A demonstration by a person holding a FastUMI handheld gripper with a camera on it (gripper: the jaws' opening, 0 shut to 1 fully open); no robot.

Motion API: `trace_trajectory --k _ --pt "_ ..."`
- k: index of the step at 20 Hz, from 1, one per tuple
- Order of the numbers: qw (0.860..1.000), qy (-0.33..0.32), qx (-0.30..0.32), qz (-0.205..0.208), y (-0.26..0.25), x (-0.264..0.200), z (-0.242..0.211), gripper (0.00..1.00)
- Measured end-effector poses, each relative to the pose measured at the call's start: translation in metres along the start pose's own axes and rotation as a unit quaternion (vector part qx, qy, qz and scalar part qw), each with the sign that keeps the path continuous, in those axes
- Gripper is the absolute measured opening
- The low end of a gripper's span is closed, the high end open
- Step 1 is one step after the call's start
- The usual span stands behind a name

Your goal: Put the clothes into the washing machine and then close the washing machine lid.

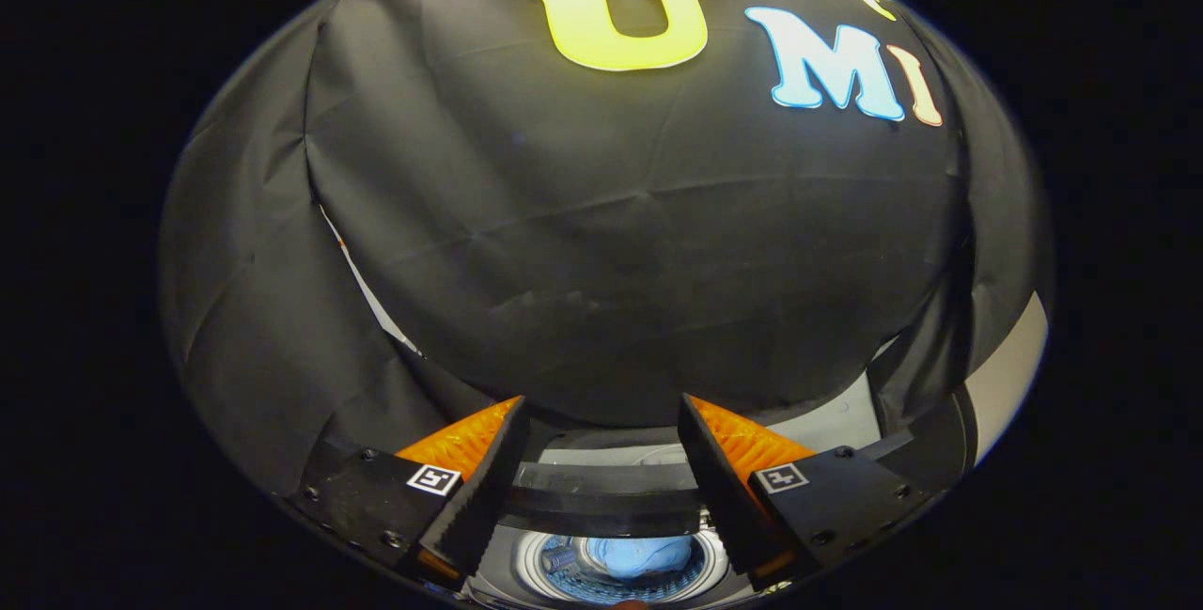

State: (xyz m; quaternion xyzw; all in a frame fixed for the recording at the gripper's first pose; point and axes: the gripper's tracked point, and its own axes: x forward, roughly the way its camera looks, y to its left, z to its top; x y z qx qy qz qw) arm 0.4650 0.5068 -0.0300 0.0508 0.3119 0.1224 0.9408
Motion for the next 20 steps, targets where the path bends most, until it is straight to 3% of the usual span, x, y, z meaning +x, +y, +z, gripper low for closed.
trace_trajectory --k 7,20 --pt "0.999 -0.010 -0.043 0.005 0.002 0.003 -0.003 0.98" --pt "0.998 -0.037 -0.046 0.010 0.004 -0.025 -0.022 0.99"
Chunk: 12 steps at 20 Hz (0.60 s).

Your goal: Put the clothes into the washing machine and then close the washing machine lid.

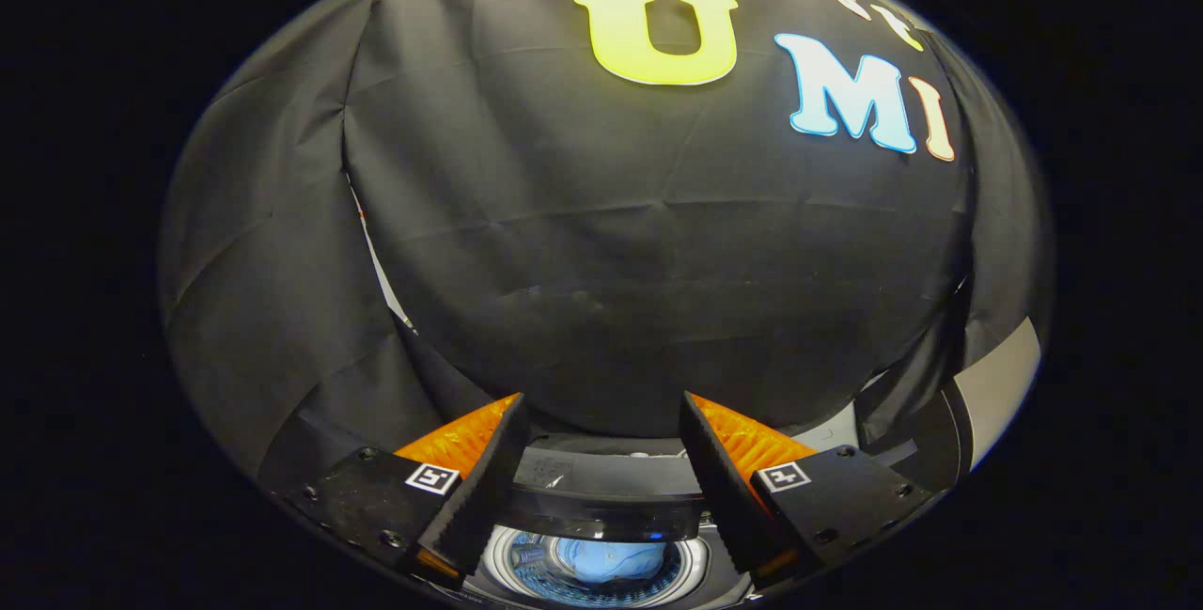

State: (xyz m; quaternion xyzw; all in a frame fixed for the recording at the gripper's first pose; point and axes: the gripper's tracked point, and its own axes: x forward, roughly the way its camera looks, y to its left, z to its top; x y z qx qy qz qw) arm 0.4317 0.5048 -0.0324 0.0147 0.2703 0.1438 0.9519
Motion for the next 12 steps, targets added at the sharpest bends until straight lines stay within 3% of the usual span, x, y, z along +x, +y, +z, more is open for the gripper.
trace_trajectory --k 12 --pt "1.000 -0.020 -0.004 -0.001 0.004 -0.033 -0.024 0.99"
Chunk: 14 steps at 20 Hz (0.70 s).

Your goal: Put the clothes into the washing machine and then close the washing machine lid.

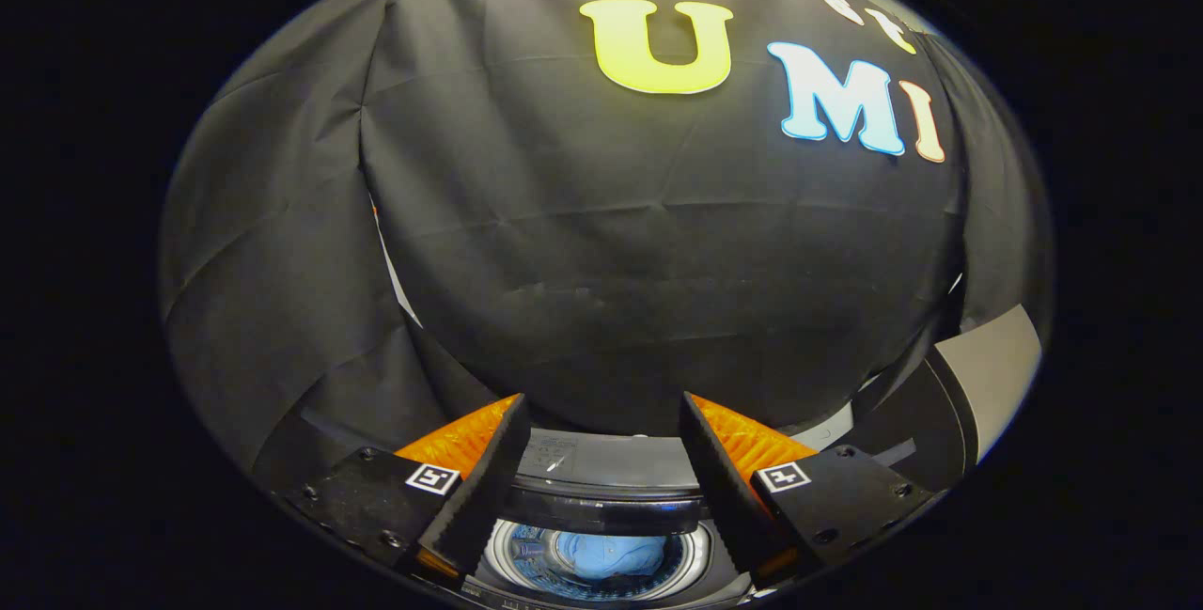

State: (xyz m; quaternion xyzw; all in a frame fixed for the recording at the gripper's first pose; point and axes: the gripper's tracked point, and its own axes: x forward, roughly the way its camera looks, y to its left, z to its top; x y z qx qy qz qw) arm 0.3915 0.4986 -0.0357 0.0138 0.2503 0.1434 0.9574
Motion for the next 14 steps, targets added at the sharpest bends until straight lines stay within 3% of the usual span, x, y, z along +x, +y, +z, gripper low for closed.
trace_trajectory --k 14 --pt "0.998 -0.057 -0.004 -0.012 0.007 -0.049 -0.057 0.99"
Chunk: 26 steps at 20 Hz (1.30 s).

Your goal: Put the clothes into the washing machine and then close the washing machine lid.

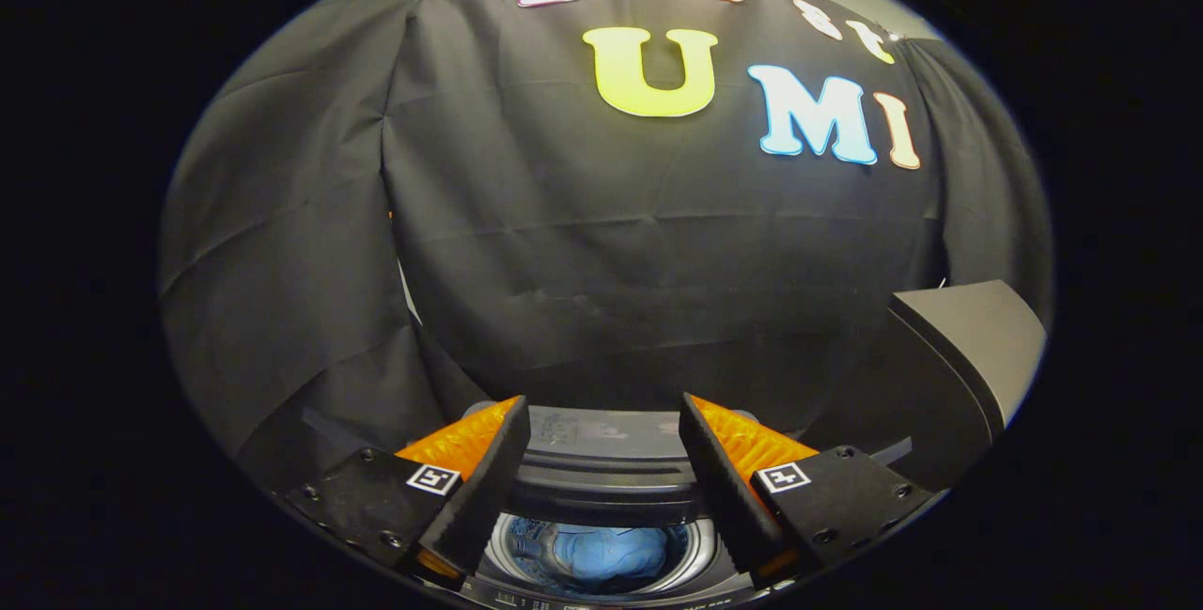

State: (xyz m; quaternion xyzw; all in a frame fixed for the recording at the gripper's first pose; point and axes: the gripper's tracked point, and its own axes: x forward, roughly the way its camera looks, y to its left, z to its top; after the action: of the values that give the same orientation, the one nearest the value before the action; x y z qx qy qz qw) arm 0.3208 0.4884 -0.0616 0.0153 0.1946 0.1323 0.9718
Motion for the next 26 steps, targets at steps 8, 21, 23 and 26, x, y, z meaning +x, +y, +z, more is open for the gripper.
trace_trajectory --k 8,21,23,26 --pt "0.999 0.012 -0.034 0.033 0.011 -0.053 -0.070 0.99" --pt "0.993 -0.091 -0.044 0.057 -0.072 -0.204 -0.055 0.99" --pt "0.993 -0.103 -0.036 0.046 -0.103 -0.229 -0.058 0.99" --pt "0.992 -0.120 -0.009 0.030 -0.152 -0.266 -0.065 0.99"
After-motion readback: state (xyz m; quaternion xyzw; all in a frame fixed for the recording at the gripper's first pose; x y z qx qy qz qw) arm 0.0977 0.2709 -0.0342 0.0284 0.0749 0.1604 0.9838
